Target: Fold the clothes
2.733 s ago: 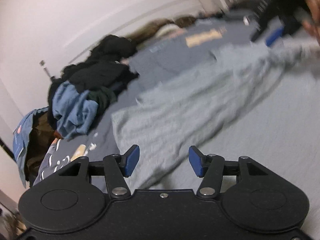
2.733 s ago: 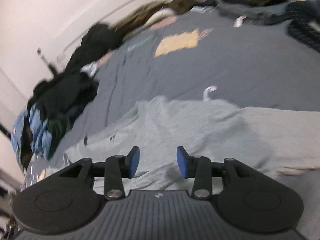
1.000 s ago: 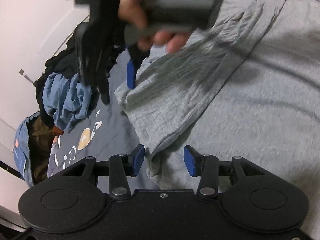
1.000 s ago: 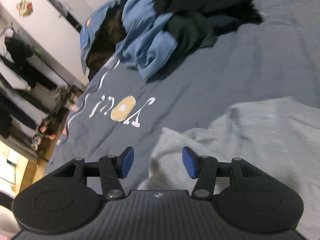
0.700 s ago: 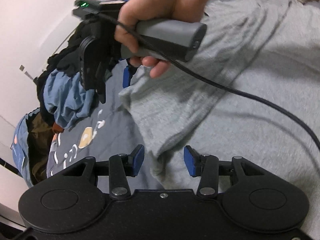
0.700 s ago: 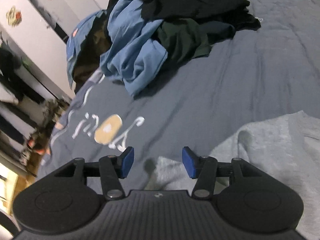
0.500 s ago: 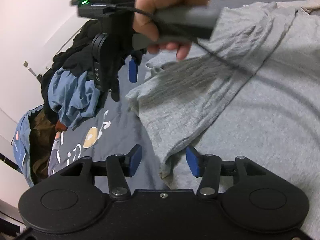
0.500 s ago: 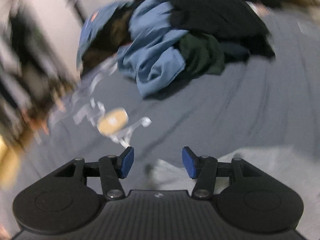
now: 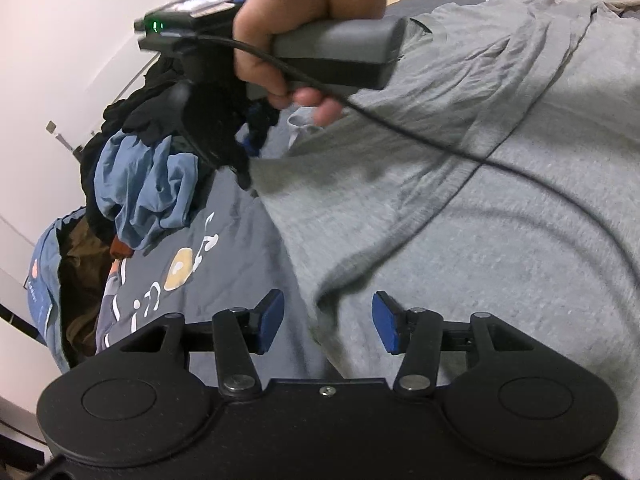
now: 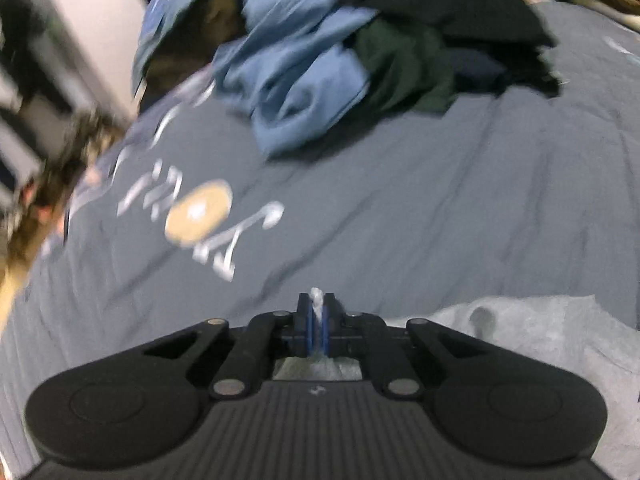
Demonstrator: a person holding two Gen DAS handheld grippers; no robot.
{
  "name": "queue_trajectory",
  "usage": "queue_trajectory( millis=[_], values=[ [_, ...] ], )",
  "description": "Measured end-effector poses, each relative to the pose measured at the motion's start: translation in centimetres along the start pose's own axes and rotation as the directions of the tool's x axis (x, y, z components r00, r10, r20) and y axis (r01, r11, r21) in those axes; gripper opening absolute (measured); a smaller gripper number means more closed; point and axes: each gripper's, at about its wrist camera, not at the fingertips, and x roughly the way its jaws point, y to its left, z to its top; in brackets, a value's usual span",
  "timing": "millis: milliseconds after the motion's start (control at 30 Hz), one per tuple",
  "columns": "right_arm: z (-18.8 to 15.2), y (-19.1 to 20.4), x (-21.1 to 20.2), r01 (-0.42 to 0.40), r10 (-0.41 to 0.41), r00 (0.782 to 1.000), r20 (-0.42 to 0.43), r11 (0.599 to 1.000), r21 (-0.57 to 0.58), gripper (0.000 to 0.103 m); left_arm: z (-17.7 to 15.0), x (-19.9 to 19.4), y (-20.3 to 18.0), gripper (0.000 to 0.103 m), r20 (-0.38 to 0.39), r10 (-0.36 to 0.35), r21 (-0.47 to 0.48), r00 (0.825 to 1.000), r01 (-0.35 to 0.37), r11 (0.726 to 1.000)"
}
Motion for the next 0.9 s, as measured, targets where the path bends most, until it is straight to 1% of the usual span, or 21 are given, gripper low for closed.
queue_trajectory(
  millis=[67, 167, 200, 267, 300, 333, 367, 400, 433, 467, 500, 533, 567, 633, 667, 767, 833, 900],
  values=[
    [0.3, -0.6, -0.4, -0.007, 0.003, 0.999, 0.05, 0.997, 0.076, 0.004, 0.0, 0.0, 0.0, 0.049, 0.003, -0.001, -0.006, 1.0, 0.001, 1.0],
    [0.5, -0.7, 0.6, 0.005, -0.006, 1.0, 0.013, 0.995, 0.104, 0.006, -0.1, 0.2, 0.0, 0.049, 0.005, 0.009, -0.007, 1.0, -0.009, 1.0],
    [0.4, -0.5, 1.3, -0.007, 0.011, 0.999, -0.039, 0.995, 0.101, 0.008, -0.1, 0.3, -0.1, 0.049, 0.012, 0.025, -0.002, 1.0, -0.025, 1.0],
    [0.1, 0.7, 1.3, 0.03, -0.03, 0.999, -0.02, 0.999, 0.028, 0.01, -0.2, 0.5, -0.4, 0.049, 0.03, 0.07, 0.003, 0.997, -0.07, 0.998],
    [-0.1, 1.3, 1.3, 0.049, -0.049, 0.999, -0.009, 0.999, -0.008, 0.014, -0.2, 0.6, -0.6, 0.049, 0.049, 0.089, 0.002, 0.995, -0.089, 0.996],
    [0.0, 1.5, 1.1, 0.052, -0.052, 0.999, 0.006, 0.998, -0.019, 0.016, -0.2, 0.7, -0.8, 0.049, 0.07, 0.1, 0.004, 0.993, -0.1, 0.995],
    [0.0, 1.7, 0.9, 0.056, -0.055, 0.998, 0.022, 0.998, -0.03, 0.02, -0.3, 0.9, -1.2, 0.046, 0.084, 0.111, 0.013, 0.99, -0.112, 0.994],
    [0.2, 1.7, 0.5, 0.057, -0.055, 0.997, 0.051, 0.998, -0.031, 0.025, -0.4, 1.1, -1.6, 0.039, 0.087, 0.123, 0.04, 0.989, -0.127, 0.991],
    [0.3, 1.7, 0.3, 0.062, -0.06, 0.996, 0.061, 0.997, -0.036, 0.027, -0.4, 1.4, -2.1, 0.034, 0.09, 0.135, 0.067, 0.987, -0.141, 0.988],
    [0.5, 1.6, 0.3, 0.059, -0.056, 0.996, 0.062, 0.998, -0.037, 0.028, -0.4, 1.6, -2.5, 0.021, 0.093, 0.145, 0.093, 0.985, -0.154, 0.984],
    [0.7, 1.5, 0.2, 0.056, -0.053, 0.997, 0.064, 0.998, -0.039, 0.028, -0.5, 1.8, -2.7, 0.006, 0.083, 0.13, 0.101, 0.988, -0.138, 0.985],
    [0.8, 1.5, 0.3, 0.058, -0.056, 0.997, 0.057, 0.997, -0.047, 0.028, -0.6, 1.9, -2.8, 0.004, 0.073, 0.114, 0.108, 0.991, -0.122, 0.987],
    [0.9, 1.5, 0.4, 0.061, -0.058, 0.997, 0.05, 0.997, -0.056, 0.027, -0.7, 1.9, -2.8, 0.003, 0.064, 0.101, 0.118, 0.993, -0.108, 0.987],
    [0.6, 1.7, 0.8, 0.074, -0.07, 0.997, 0.043, 0.993, -0.087, 0.011, -0.6, 1.5, -2.2, 0.003, 0.041, 0.074, 0.124, 0.996, -0.078, 0.989],
    [0.4, 1.9, 1.0, 0.082, -0.079, 0.996, 0.037, 0.991, -0.103, 0.0, -0.6, 1.3, -2.0, 0.003, 0.03, 0.06, 0.126, 0.998, -0.064, 0.99],
    [-0.1, 2.4, 1.5, 0.11, -0.105, 0.994, 0.044, 0.985, -0.136, 0.0, -0.5, 0.6, -1.3, 0.003, 0.011, 0.028, 0.112, 1.0, -0.029, 0.993],
    [-0.3, 2.2, 1.7, 0.121, -0.115, 0.992, 0.051, 0.985, -0.126, 0.0, -0.6, 0.6, -1.3, 0.003, 0.004, 0.009, 0.111, 1.0, -0.009, 0.994],
    [-0.3, 1.8, 1.9, 0.12, -0.115, 0.992, 0.052, 0.986, -0.112, 0.0, -0.9, 0.7, -1.4, 0.004, -0.022, -0.01, 0.114, 1.0, 0.012, 0.993]
  ],
)
